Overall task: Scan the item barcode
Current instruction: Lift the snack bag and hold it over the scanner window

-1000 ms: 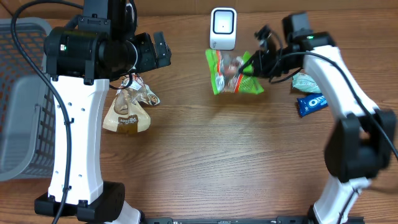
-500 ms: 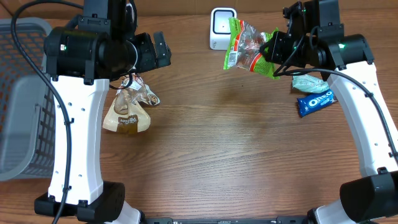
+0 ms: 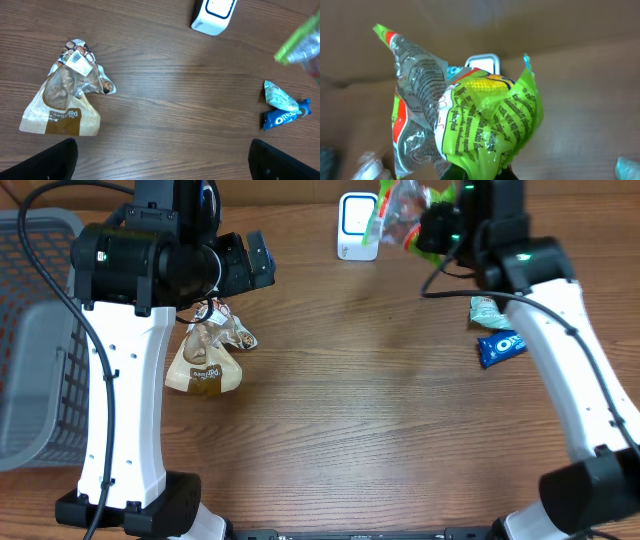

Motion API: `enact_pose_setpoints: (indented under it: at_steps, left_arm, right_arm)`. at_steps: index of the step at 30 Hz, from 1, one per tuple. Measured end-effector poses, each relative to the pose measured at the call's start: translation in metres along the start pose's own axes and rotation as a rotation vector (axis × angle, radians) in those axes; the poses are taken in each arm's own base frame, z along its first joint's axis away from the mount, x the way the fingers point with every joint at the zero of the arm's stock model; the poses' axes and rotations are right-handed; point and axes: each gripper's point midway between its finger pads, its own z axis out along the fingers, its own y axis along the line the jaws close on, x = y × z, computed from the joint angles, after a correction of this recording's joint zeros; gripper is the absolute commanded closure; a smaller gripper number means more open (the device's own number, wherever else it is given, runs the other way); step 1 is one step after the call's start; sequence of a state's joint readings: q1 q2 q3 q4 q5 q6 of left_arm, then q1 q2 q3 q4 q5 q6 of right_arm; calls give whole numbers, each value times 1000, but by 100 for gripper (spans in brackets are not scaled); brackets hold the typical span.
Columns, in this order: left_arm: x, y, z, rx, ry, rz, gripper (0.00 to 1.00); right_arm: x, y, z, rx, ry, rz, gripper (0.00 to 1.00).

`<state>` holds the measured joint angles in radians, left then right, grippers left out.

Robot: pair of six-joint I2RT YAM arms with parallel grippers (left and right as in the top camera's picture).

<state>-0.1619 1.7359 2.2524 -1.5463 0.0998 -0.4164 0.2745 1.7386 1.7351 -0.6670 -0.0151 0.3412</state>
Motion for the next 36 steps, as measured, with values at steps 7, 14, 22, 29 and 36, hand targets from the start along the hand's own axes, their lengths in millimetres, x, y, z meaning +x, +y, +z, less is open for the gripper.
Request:
enact_pose_setpoints:
  at_steps: [7, 14, 22, 29, 36]
  left_arm:
    - [0, 0, 0, 0, -2, 0, 0]
    - [0, 0, 0, 0, -1, 0, 0]
    - [0, 0, 0, 0, -1, 0, 0]
    - [0, 0, 0, 0, 0, 0, 0]
    - [0, 0, 0, 0, -1, 0, 0]
  right_arm:
    - [-14, 29, 73, 207, -259, -323, 96]
    - [-20, 16, 116, 469, -411, -557, 96]
    - [-44, 19, 120, 577, -573, -699, 96]
    - [-46, 22, 133, 637, -656, -861, 96]
    - [-21, 29, 170, 598, -605, -1127, 96]
